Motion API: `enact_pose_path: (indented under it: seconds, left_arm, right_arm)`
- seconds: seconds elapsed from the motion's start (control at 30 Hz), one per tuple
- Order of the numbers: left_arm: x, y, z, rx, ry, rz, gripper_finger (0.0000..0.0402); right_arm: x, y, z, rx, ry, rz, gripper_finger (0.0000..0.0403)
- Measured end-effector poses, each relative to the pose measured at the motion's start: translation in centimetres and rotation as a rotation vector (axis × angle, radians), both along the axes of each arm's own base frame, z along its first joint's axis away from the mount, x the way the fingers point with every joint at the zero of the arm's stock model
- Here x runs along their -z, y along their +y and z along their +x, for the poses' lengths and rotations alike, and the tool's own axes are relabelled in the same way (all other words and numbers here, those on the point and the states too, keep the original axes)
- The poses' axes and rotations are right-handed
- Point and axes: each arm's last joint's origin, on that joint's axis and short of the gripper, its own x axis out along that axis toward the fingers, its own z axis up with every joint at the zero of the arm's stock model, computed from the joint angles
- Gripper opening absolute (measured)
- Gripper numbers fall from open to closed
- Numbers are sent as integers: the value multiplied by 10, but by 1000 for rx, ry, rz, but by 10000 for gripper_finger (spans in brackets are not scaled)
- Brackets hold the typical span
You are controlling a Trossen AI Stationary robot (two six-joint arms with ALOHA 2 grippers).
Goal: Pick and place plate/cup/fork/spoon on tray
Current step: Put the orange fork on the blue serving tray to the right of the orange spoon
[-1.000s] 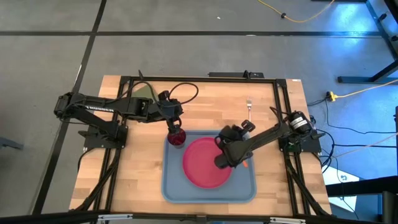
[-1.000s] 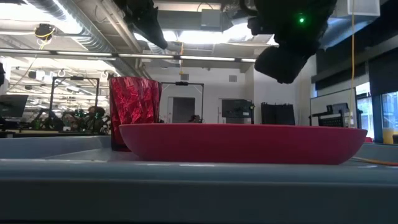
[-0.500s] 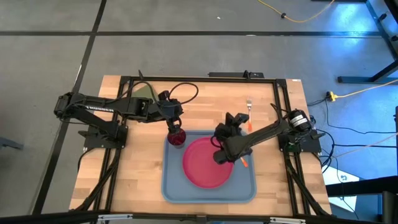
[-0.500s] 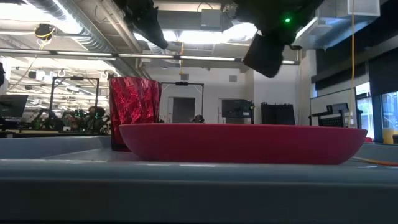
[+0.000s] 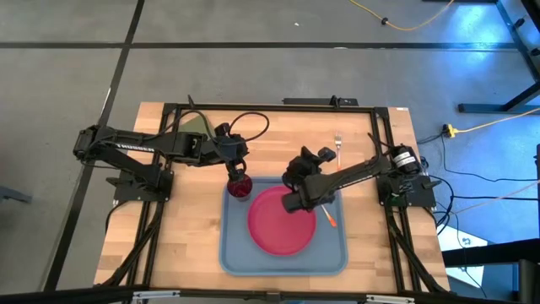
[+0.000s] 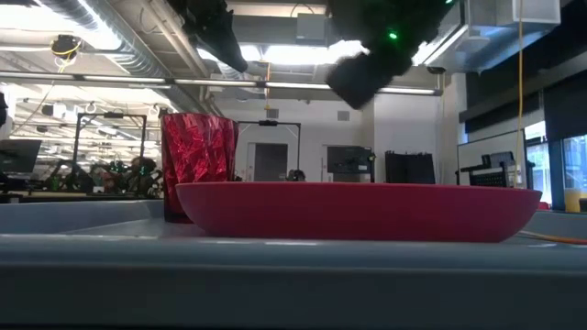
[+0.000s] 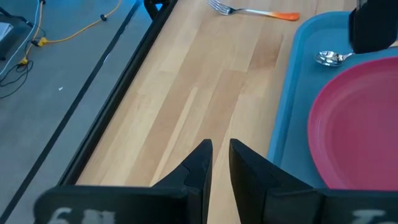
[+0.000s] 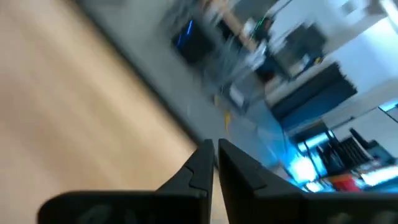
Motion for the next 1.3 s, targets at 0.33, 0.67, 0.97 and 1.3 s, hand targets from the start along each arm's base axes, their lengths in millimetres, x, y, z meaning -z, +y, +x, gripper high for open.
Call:
enact_pose_path:
  seconds: [0.33,0.67,0.97,1.3]
  left_arm:
    - [0,0,0,0,0,0,47]
    - [0,0,0,0,-1,0,47]
    - [0,0,0,0,-4,0,47]
    - [0,0,0,-1,-6,0,47]
  right_arm:
    - [-6,-4,11,-62,-38,-253,28]
    - [-8,-49,-8,156,91,-27,28]
    - [-33,-112,-56,420,18,123,28]
    - [-24,-131,-153,606,-252,381,28]
